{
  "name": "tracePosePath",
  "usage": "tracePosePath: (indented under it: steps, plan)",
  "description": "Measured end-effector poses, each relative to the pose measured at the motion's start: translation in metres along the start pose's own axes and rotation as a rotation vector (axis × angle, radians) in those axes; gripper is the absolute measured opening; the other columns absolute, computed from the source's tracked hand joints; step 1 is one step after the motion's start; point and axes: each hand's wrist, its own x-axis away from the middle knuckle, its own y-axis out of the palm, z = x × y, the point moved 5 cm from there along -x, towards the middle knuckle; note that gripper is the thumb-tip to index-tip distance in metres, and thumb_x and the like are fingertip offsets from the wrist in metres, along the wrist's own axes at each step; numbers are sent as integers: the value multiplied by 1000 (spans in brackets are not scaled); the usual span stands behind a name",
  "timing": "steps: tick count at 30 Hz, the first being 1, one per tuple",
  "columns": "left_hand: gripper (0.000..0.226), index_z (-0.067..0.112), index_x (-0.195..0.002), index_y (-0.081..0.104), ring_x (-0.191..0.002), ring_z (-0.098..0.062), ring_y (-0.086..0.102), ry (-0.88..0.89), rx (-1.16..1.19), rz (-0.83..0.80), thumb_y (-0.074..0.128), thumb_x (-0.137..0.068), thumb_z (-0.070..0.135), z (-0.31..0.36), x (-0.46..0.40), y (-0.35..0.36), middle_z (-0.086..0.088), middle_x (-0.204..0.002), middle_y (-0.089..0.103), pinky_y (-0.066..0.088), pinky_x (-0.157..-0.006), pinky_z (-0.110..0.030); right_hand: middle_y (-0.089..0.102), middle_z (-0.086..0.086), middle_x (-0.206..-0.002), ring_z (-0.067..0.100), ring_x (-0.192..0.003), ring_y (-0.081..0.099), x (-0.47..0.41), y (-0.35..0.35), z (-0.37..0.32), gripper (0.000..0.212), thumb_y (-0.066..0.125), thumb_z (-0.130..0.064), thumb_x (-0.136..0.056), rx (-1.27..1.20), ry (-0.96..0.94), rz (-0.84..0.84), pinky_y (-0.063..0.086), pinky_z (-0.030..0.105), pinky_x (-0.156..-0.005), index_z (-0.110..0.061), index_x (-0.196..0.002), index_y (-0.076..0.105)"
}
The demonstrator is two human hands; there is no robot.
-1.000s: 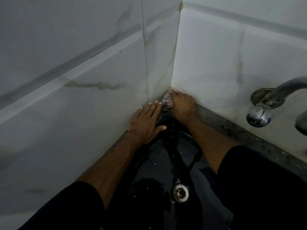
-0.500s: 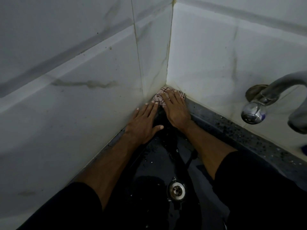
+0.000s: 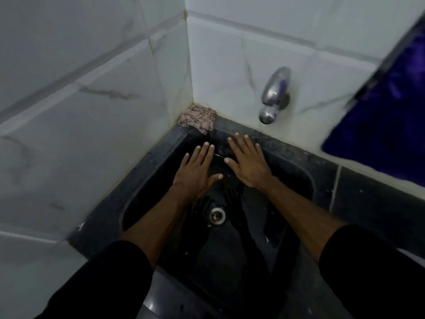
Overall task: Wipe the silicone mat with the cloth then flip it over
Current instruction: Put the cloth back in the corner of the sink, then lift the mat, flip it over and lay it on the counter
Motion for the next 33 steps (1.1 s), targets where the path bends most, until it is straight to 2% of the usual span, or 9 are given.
tracePosePath:
  steps: [8,20,25,33]
  plan:
    - [86,19,-154,-9,-149,-20,-7,93,52,3,28,-93,67,151,61,20,-1,-162,-12,2,-119,-45,-1,-2,-162,20,-148,-6,176,-34,72,64,26,-55,-99,-13,170,20,2,49,-119,-26,-153,9]
    - [86,17,-155,-2,-149,-24,0,251,123,-1,32,-92,65,405,140,60,-4,-163,-4,4,-119,-48,1,-2,-162,20,-148,-1,446,-98,236,63,27,-53,-99,7,509,119,2,48,-118,-26,-153,9]
    - [88,17,-155,-3,-149,-27,0,284,160,-95,31,-91,68,464,162,87,-7,-162,-4,5,-119,-50,2,-1,-162,21,-148,1,538,-104,292,63,26,-53,-99,-40,666,139,3,48,-118,-24,-153,10]
    - [86,16,-155,-2,-149,-25,-2,304,182,-191,34,-93,64,496,176,123,-8,-162,-5,6,-119,-47,4,3,-162,24,-148,2,631,-98,346,63,29,-51,-100,-73,869,155,3,47,-118,-23,-154,12]
